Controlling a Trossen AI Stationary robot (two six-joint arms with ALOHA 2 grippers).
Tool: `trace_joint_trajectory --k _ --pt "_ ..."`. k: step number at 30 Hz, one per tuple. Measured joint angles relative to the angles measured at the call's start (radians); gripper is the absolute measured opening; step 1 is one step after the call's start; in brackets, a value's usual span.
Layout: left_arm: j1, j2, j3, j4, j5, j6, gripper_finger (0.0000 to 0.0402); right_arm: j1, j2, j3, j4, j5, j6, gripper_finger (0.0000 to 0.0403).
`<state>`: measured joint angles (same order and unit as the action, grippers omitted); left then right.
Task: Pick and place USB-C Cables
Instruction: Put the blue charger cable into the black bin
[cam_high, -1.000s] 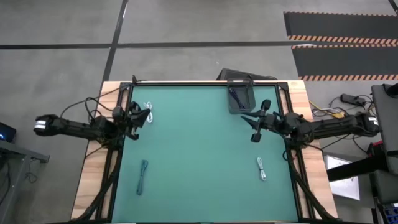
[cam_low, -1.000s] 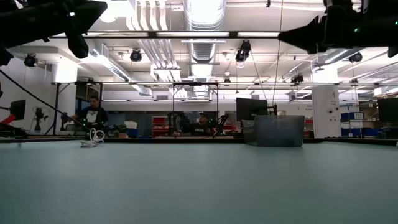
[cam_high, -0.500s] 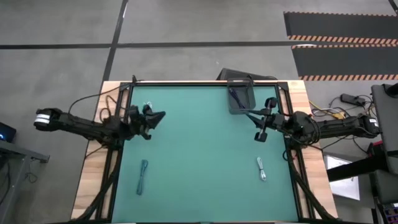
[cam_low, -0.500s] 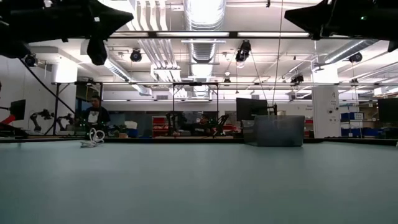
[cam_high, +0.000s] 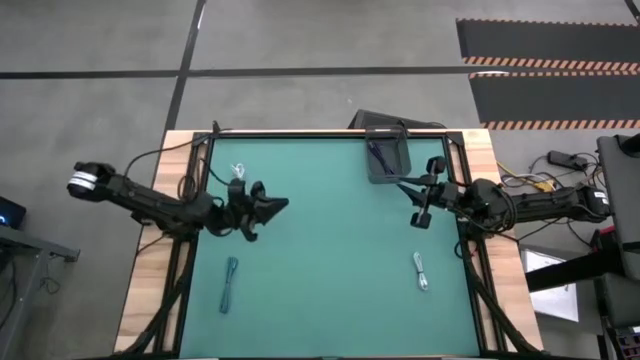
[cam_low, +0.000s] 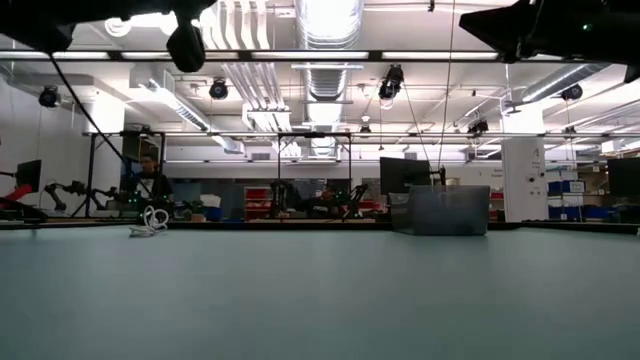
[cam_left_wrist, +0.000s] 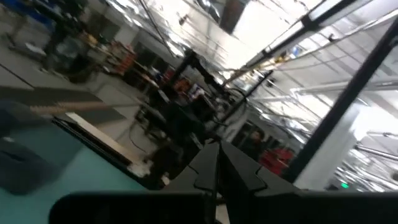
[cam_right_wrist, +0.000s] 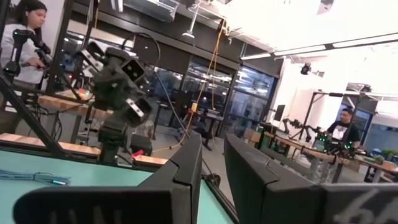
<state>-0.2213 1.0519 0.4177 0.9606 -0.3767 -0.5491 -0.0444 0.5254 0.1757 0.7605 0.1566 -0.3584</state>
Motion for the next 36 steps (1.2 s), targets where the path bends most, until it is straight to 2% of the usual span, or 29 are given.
trace_joint_trajectory --k 4,7,15,20,28,36 --pt "-0.026 0.032 0.075 -0.155 -0.015 -0.096 0.0000 0.000 -0.011 0.000 0.000 0.000 0.004 0.0059" --pt "-0.035 0.046 0.140 -0.356 -0.025 -0.209 0.0000 0.000 -0.015 0.000 0.000 0.000 0.006 0.0059" --pt "-0.057 0.109 0.376 -1.097 -0.023 -0.572 0.0000 0.000 -0.015 0.000 -0.001 0.001 0.007 0.0059" --pt "-0.093 0.207 0.524 -1.494 0.053 -0.781 0.0000 0.000 -0.015 0.000 -0.001 0.003 0.008 0.0059" --pt "-0.138 0.367 0.629 -1.753 0.281 -1.018 0.0000 0.000 -0.014 0.000 -0.002 0.003 0.003 0.0059" --pt "-0.189 0.452 0.622 -1.966 0.521 -1.193 0.0000 -0.001 -0.014 0.000 -0.001 0.032 -0.032 0.0059"
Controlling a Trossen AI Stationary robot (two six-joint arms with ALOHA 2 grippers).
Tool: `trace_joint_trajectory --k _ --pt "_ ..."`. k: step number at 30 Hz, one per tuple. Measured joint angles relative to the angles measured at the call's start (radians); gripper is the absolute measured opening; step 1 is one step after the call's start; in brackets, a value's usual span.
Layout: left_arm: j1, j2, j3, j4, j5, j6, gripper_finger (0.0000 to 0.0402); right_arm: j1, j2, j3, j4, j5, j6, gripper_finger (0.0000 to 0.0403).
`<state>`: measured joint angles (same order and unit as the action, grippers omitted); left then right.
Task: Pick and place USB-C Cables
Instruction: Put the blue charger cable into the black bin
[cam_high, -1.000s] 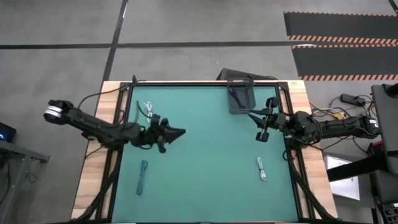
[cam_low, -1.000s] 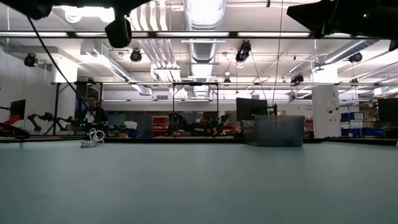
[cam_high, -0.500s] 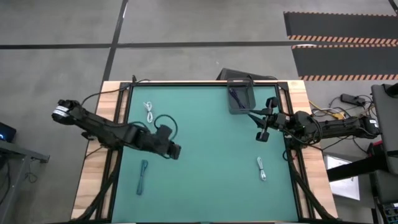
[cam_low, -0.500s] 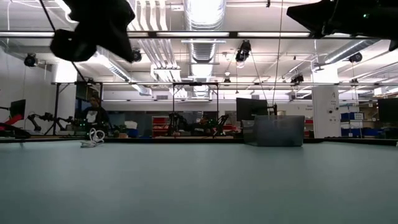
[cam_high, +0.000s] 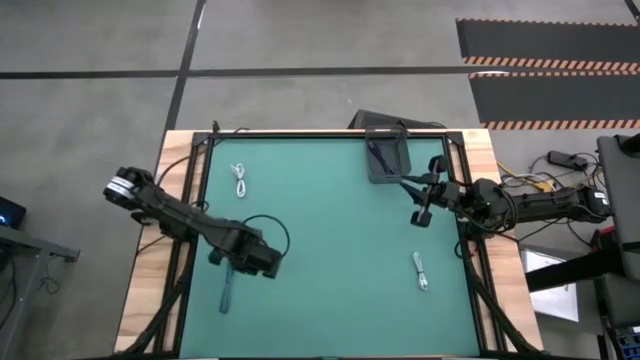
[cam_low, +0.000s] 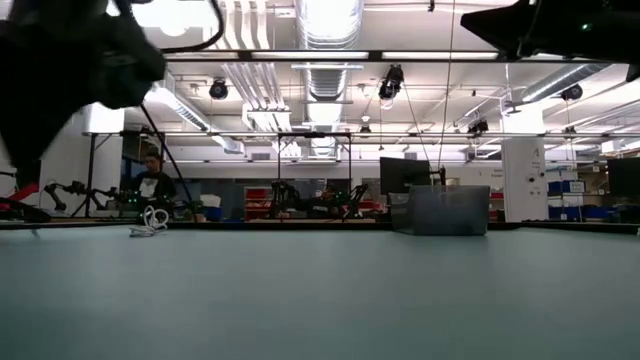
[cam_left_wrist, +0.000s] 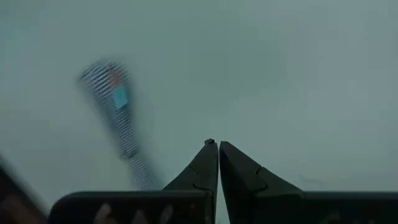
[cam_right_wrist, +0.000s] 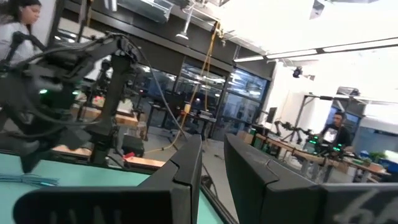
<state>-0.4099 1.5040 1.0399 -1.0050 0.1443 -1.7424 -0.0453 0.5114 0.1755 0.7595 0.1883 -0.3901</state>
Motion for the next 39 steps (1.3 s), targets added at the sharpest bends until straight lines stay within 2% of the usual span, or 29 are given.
trace_joint_trajectory --k 3,14,18,29,33,39 --pt "-0.020 0.009 -0.001 -0.047 0.041 -0.039 0.0000 -0.008 0.000 0.000 0.007 0.016 -0.012 0.0059" --pt "-0.094 0.005 -0.047 -0.050 0.037 -0.112 0.0003 -0.021 0.000 0.007 0.009 0.019 -0.030 0.0059" --pt "-0.097 0.005 -0.051 -0.049 0.035 -0.112 0.0031 -0.021 0.000 0.007 0.009 0.021 -0.038 0.0059" --pt "-0.121 0.005 -0.121 -0.032 0.036 -0.120 0.0151 -0.021 0.000 0.007 0.009 0.021 -0.038 0.0059" --pt "-0.122 0.005 -0.148 0.002 0.038 -0.131 0.0167 -0.021 0.000 0.007 0.009 0.021 -0.038 0.0059" --pt "-0.123 0.005 -0.192 0.037 0.038 -0.133 0.0169 -0.021 0.000 0.007 0.009 0.021 -0.038 0.0059"
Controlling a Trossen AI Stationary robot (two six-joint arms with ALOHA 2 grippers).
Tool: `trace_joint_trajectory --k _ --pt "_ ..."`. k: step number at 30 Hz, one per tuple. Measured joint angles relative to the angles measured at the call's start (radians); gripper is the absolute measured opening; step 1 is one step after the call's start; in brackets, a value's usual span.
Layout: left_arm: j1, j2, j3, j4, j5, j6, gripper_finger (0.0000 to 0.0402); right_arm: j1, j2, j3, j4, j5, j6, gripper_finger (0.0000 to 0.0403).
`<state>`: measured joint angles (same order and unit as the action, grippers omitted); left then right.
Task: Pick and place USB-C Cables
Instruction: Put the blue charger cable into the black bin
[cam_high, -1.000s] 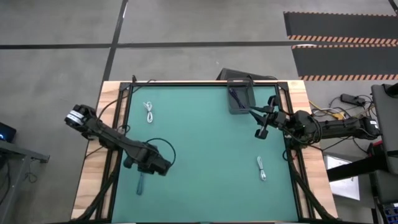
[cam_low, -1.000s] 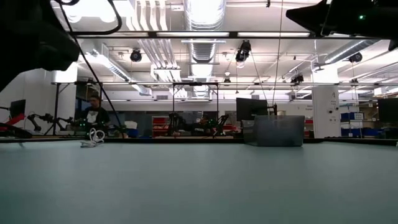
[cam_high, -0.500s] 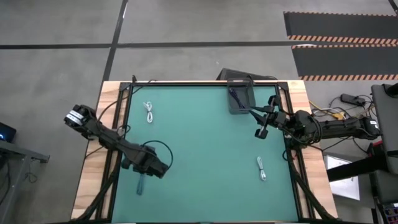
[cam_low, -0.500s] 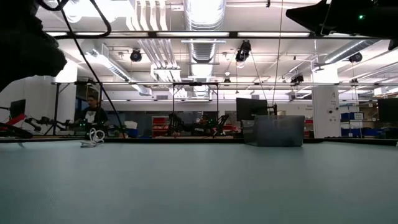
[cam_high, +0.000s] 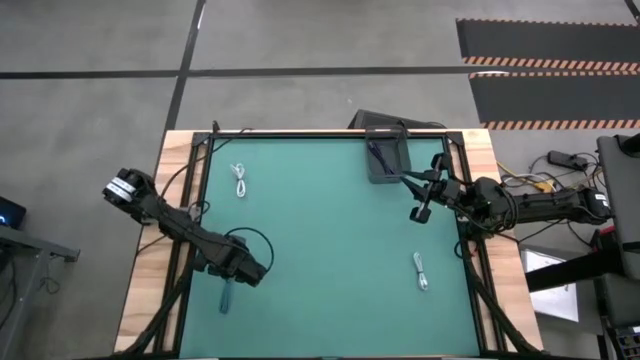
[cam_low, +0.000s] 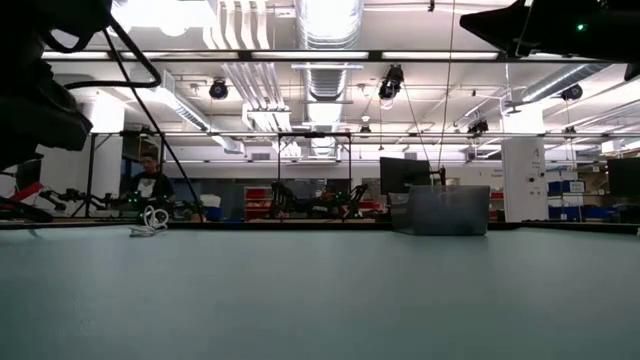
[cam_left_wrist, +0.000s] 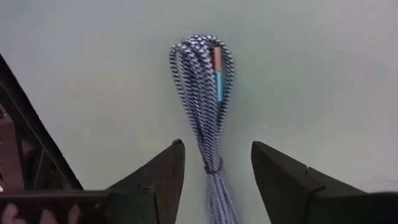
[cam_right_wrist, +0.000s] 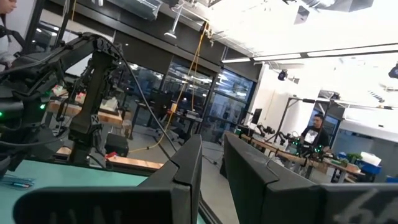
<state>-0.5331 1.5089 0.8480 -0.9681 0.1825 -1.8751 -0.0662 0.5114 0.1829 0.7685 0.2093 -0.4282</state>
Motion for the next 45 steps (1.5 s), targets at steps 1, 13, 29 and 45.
trace_joint_trajectory --k 1,13,29,45 --pt "0.000 0.000 -0.004 0.001 0.000 0.000 0.0169 0.000 0.000 0.000 0.000 0.000 0.000 0.0059" --pt "0.000 0.000 -0.068 0.083 0.000 -0.002 0.0169 0.000 0.000 0.000 -0.008 0.001 0.001 0.0059" --pt "0.001 0.047 -0.066 0.096 0.004 0.004 0.0160 0.000 0.000 0.000 -0.009 0.001 0.009 0.0059" --pt "0.001 0.047 -0.068 0.099 0.005 0.003 0.0012 0.000 0.000 0.000 -0.009 0.001 0.009 0.0059"
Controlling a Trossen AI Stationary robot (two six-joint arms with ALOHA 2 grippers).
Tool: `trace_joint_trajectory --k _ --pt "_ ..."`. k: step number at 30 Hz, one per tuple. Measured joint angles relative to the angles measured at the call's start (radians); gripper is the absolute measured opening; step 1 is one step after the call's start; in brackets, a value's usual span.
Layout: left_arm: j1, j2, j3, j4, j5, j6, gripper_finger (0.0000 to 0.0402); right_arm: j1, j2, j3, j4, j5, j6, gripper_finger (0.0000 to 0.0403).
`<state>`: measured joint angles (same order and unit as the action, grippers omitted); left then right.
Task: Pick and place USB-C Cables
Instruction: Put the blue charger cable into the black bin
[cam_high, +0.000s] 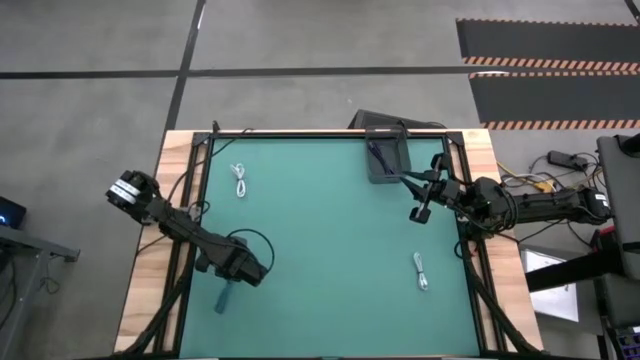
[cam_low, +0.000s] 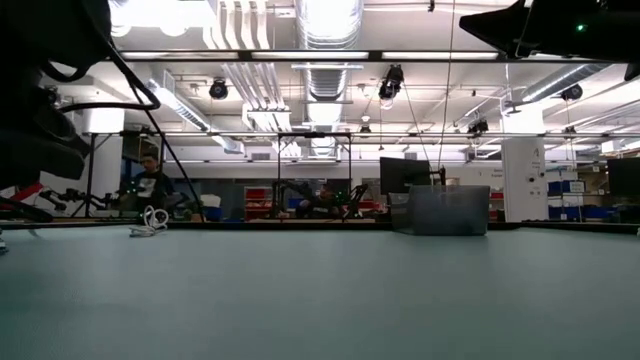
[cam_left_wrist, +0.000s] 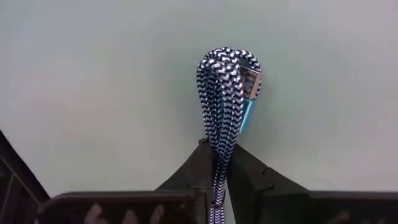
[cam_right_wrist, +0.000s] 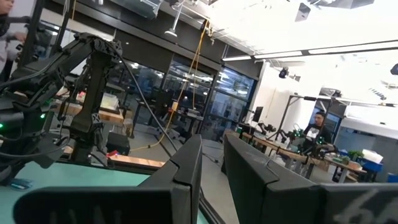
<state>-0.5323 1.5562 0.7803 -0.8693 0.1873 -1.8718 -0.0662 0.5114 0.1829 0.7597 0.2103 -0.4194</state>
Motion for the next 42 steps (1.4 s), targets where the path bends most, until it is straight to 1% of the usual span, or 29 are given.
trace_joint_trajectory --k 6,13,15,21,23,26,30,32,35,38,42 --pt "0.000 -0.004 0.006 -0.014 -0.003 0.033 0.0008 0.000 0.000 0.000 -0.001 0.000 0.000 0.0059" --pt "0.003 -0.040 0.021 -0.012 -0.049 0.088 0.0007 0.000 0.000 0.000 -0.001 0.000 0.000 0.0059" --pt "0.006 -0.059 0.026 -0.012 -0.067 0.110 0.0006 0.000 0.000 0.000 -0.001 0.000 0.000 0.0059" --pt "0.026 -0.144 0.046 -0.008 -0.077 0.189 0.0006 0.000 0.000 0.000 -0.001 0.000 0.007 0.0059" --pt "0.028 -0.178 0.053 -0.009 -0.115 0.210 0.0006 0.000 0.000 0.000 -0.001 0.000 0.017 0.0059" --pt "0.028 -0.231 0.071 -0.003 -0.215 0.268 0.0005 0.000 0.000 -0.001 -0.003 -0.001 0.040 0.0059" --pt "0.028 -0.285 0.106 0.012 -0.389 0.385 0.0005 0.000 0.002 -0.003 -0.032 -0.008 0.087 0.0059" --pt "0.029 -0.302 0.118 0.057 -0.476 0.466 0.0005 0.000 0.008 -0.004 -0.037 -0.011 0.107 0.0059" --pt "0.029 -0.326 0.117 0.176 -0.573 0.618 0.0005 0.000 0.009 -0.007 -0.060 -0.049 0.141 0.0059" --pt "0.032 -0.338 0.105 0.326 -0.623 0.810 0.0005 0.000 0.009 -0.009 -0.080 -0.109 0.185 0.0059" --pt "0.048 -0.342 0.092 0.516 -0.640 1.069 0.0005 0.002 0.009 -0.017 -0.079 -0.176 0.239 0.0059"
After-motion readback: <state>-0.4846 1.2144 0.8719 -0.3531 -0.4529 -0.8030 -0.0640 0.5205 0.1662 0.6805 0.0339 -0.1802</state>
